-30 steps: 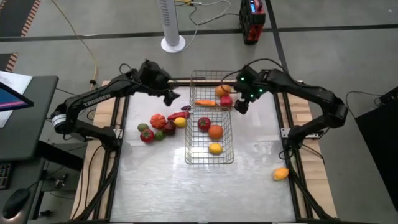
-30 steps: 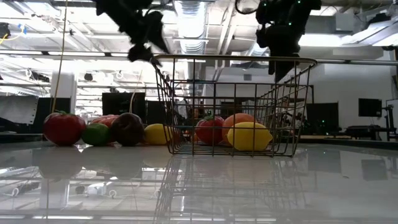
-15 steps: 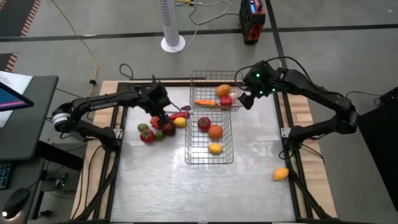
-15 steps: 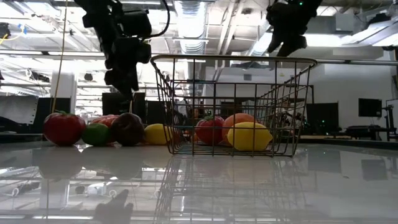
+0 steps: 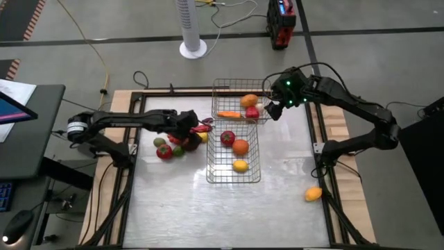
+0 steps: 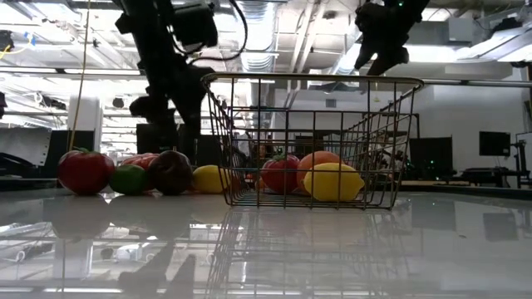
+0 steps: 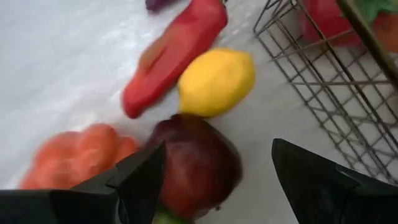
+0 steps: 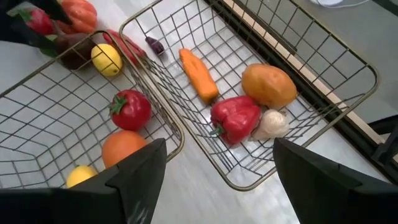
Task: Sort produce into baskets
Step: Put the apple into the bottom wire basket
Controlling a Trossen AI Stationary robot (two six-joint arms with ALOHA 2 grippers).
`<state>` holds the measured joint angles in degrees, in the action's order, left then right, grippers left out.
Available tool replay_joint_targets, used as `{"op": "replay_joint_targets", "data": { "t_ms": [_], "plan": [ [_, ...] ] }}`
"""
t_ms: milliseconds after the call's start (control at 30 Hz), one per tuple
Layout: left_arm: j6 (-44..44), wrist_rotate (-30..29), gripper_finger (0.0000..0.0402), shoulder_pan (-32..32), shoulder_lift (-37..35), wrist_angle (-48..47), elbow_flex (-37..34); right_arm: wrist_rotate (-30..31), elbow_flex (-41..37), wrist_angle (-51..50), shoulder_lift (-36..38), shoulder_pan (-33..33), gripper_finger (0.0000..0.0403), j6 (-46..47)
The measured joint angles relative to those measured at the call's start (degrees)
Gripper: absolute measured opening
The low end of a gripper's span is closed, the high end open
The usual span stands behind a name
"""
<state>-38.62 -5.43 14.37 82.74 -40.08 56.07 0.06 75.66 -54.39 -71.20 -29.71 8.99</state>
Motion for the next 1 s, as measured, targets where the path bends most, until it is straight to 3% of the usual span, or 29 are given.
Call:
{"op": "replay_joint_targets", "data": {
  "t_ms": [267,533,767,1000],
  "plan": [
    [-2.4,-1.9,0.0279,-2.9,5.3,-0.6,0.2,0.0,0.0,-0.9,0.0,0.0,0.0321,-2.0],
    [-4.0,-4.5,0.0279,-6.9,5.2,-8.4,0.1,-0.1,0.0,-2.0,0.0,0.0,0.0321,-3.5],
    [-6.7,-4.3,0.0280,-8.2,5.2,-9.1,0.1,-0.2,0.0,-2.0,0.0,0.0,0.0321,-4.5],
    [-7.2,-3.8,0.0320,-8.2,5.3,-9.1,0.0,-0.2,0.0,-1.9,0.0,0.0,0.0321,-4.6]
  ]
}}
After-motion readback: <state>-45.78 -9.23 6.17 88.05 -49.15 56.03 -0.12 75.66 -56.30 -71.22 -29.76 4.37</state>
